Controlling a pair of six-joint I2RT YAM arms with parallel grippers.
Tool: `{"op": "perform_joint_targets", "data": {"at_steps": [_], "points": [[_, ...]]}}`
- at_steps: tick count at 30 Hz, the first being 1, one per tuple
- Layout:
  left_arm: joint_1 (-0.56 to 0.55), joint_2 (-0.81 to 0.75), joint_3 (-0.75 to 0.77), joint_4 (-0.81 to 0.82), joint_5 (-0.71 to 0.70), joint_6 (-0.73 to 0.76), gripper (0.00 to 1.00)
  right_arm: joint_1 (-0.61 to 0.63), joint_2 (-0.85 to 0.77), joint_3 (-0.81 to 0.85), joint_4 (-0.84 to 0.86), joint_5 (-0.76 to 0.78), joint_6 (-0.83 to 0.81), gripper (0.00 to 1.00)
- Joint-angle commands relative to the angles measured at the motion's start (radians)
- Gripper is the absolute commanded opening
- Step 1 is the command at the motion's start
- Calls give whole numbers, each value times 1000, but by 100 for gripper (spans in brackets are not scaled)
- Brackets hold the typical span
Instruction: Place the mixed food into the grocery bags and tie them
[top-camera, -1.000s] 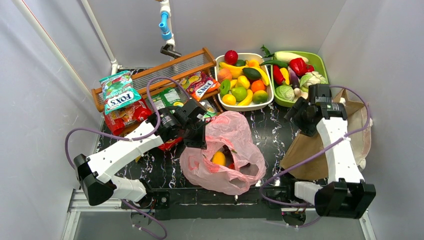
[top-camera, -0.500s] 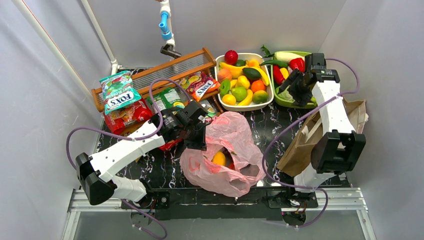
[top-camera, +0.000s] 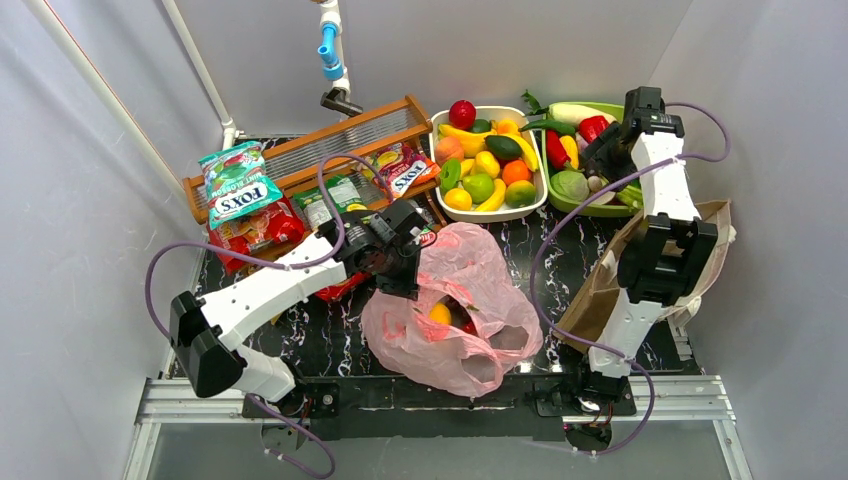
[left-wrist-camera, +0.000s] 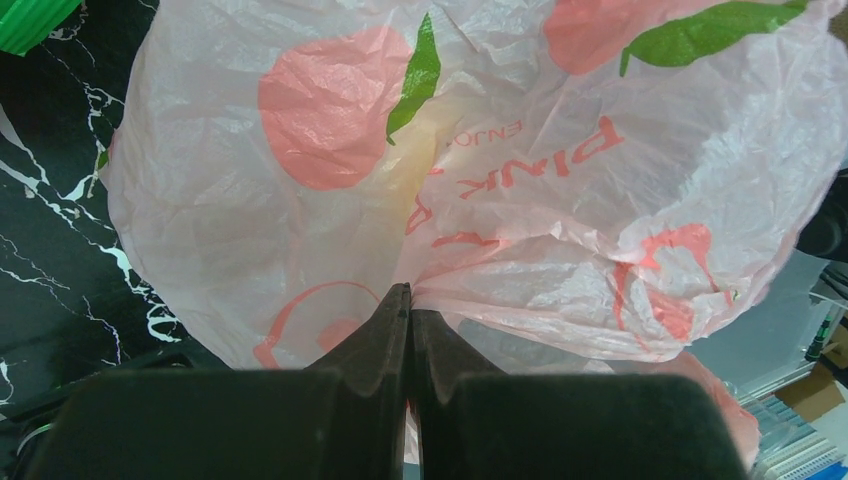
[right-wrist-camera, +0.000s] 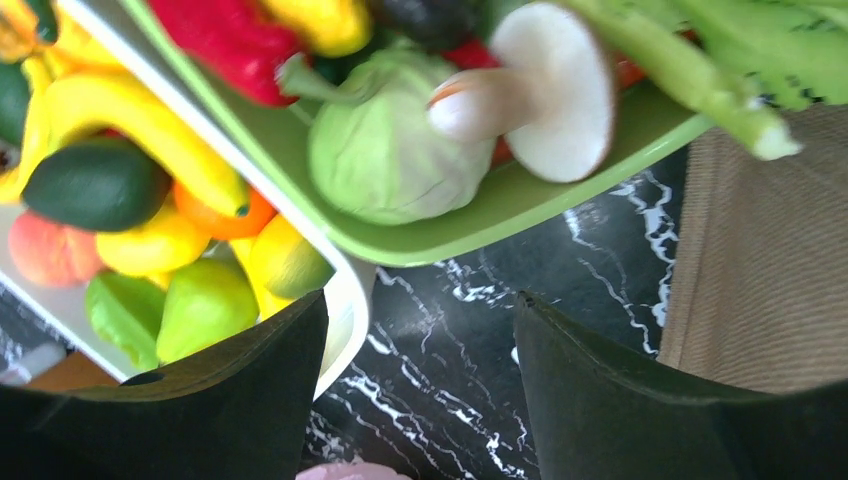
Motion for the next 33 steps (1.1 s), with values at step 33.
{"op": "perform_joint_targets", "data": {"at_steps": [33], "points": [[4,52,-48,30,38,29,0,-77,316,224,6,48,61,72]]}}
